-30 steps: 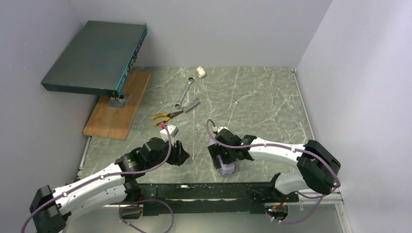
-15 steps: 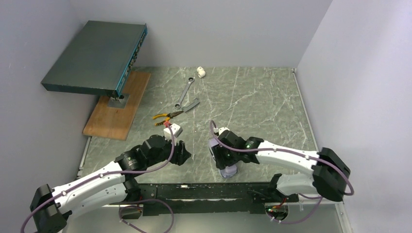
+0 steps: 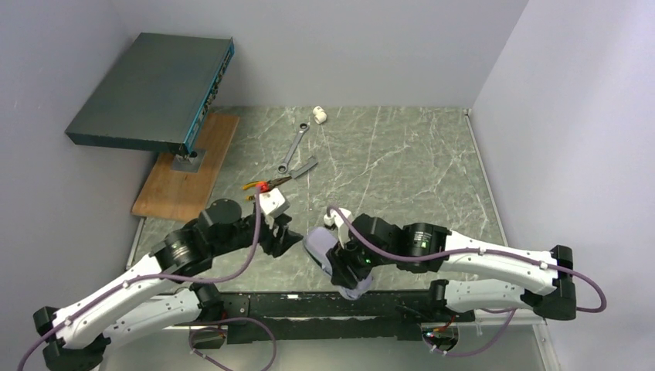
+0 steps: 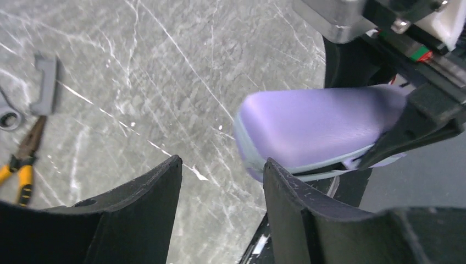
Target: Open the umbrella
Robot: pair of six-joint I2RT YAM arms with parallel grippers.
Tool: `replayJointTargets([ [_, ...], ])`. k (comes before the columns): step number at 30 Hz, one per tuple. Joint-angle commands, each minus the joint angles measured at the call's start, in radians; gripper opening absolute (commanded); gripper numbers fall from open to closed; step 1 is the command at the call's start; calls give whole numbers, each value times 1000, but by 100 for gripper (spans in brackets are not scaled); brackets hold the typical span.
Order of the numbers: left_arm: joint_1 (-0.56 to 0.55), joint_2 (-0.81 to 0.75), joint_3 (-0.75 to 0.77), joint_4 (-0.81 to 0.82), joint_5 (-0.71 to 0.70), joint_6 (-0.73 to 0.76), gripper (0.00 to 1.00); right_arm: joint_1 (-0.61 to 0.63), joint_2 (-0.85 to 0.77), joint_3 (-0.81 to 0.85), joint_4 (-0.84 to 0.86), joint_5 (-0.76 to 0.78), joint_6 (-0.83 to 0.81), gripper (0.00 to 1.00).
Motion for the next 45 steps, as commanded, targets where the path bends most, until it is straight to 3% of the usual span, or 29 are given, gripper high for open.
replayJointTargets([
  [1, -2, -115, 7, -68, 96, 200, 60, 117, -57, 7, -9, -56, -16, 0],
  [5, -2, -195, -15, -156, 194, 285, 57, 239, -54, 13, -39, 1, 1, 0],
  [8, -1, -210, -45, -165, 355, 312, 58, 317, -29, 45, -87, 68, 3, 0],
  [15, -4, -194, -102, -141, 588, 310, 54, 365, 3, 106, -162, 148, 8, 0],
  [23, -50, -175, -135, -48, 593, 286, 60, 365, -31, 107, -143, 169, 6, 0],
  [30, -139, -103, -140, 25, 464, 279, 56, 365, -32, 106, -142, 168, 2, 0],
  [33, -149, -112, -141, 60, 455, 271, 54, 366, -99, 110, -150, 172, 4, 0],
  [39, -155, -104, -133, 51, 457, 272, 43, 365, -43, 103, -144, 175, 5, 0],
  [45, -162, -58, -130, 59, 464, 269, 41, 366, -37, 97, -135, 180, 2, 0],
])
